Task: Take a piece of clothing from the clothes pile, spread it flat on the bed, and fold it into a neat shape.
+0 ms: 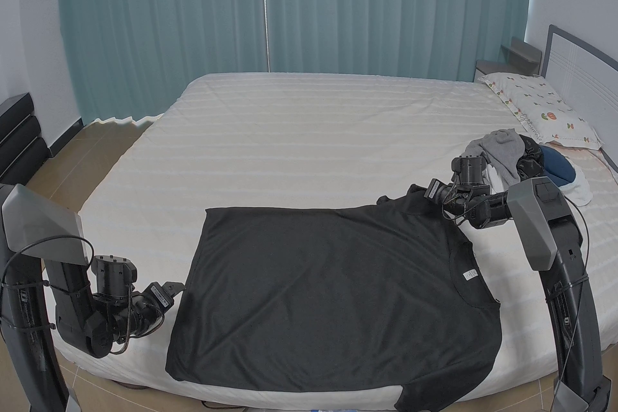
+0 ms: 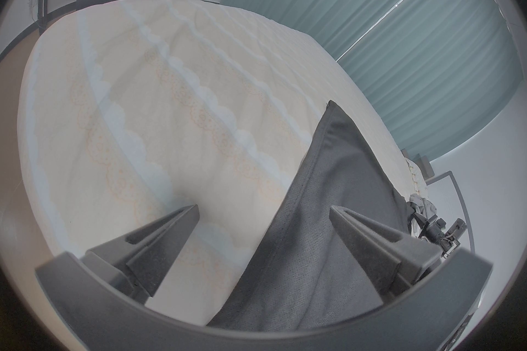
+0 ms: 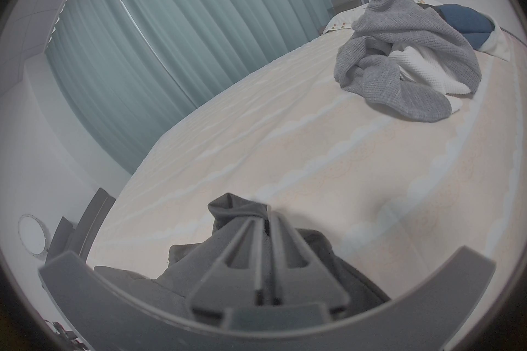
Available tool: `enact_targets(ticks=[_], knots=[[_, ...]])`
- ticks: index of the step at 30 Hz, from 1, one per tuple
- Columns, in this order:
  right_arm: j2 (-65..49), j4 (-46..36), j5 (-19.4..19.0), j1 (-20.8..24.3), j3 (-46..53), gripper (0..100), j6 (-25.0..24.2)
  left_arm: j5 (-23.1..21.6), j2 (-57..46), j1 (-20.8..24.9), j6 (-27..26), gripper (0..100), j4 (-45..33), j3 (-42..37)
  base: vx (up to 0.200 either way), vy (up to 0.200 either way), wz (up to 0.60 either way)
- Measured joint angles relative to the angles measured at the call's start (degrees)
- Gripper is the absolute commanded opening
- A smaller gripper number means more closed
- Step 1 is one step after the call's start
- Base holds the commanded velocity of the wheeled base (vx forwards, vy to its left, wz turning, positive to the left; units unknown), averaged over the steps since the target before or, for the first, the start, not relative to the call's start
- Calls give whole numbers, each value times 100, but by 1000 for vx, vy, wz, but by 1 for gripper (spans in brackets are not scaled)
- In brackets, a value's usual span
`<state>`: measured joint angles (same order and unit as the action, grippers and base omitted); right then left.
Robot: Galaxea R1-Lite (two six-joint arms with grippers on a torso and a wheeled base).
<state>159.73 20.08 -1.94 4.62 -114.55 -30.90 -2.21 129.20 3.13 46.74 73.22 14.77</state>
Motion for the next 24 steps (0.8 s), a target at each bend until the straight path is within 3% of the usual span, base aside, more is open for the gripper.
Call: enact_targets(ticks=[16, 24], knots=[[-532, 15, -143, -208, 1084, 0, 77, 10, 40, -5, -11, 100, -2, 7, 0, 0, 0], [-844, -262, -354, -276, 1734, 0, 606, 10, 43, -5, -16, 100, -6, 7, 0, 0, 0]])
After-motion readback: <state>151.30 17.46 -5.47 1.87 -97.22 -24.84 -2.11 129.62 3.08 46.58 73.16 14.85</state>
